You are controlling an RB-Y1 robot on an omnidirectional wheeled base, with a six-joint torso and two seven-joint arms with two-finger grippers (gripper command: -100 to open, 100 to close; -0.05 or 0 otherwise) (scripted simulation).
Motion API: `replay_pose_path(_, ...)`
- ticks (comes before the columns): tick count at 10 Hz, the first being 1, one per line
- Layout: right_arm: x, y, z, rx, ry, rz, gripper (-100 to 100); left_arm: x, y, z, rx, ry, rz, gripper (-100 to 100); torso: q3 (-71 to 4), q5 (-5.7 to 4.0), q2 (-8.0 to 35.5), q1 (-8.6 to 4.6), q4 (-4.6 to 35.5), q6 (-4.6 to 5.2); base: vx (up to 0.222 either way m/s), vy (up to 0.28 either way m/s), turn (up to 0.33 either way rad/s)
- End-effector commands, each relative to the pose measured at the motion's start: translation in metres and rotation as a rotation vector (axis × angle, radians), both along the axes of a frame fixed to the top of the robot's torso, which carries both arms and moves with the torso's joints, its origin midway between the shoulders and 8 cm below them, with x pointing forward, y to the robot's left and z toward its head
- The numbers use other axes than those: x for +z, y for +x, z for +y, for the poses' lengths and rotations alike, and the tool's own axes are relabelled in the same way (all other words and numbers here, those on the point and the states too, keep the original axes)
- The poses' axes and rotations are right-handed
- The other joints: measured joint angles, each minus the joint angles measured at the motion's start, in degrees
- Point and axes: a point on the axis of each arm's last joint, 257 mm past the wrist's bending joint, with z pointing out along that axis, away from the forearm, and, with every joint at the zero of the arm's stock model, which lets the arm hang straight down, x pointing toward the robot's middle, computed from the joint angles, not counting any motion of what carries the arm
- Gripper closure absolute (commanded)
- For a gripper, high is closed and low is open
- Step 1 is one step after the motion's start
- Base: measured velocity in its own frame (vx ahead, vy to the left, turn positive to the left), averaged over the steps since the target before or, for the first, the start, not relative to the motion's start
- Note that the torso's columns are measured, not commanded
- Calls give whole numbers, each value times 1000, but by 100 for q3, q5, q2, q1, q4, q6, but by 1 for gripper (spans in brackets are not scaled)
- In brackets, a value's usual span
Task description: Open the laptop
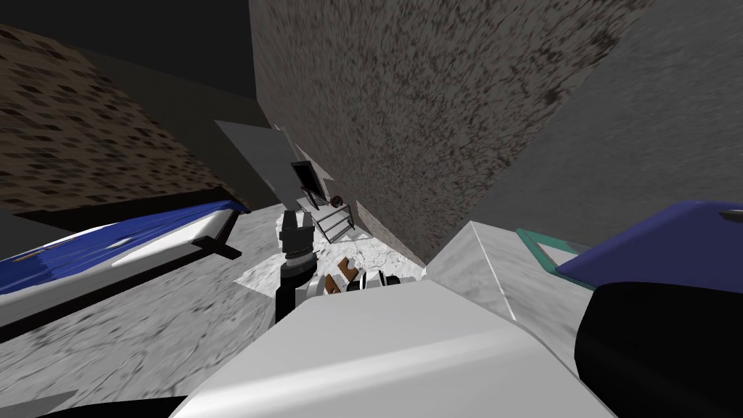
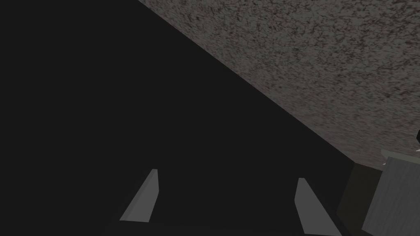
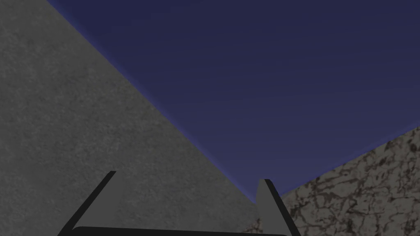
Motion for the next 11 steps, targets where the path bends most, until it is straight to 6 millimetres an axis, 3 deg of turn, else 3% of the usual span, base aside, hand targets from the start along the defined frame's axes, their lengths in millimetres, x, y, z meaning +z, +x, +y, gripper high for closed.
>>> replay_pose_path(1,5,29,5,54,26,-33,-100,0,0,0,0,0,0,0,1,-1,2,-2,0,0,0,0,0)
replay_pose_path(4,-2,45,11,76,46,16,-100,0,0,0,0,0,0,0,-6,-3,-8,-3,-5,-9,-1,0,4)
replay_pose_path(11,-21,43,11,54,62,139,-100,0,0,0,0,0,0,0,4,-1,6,-1,2,1,0,0,0)
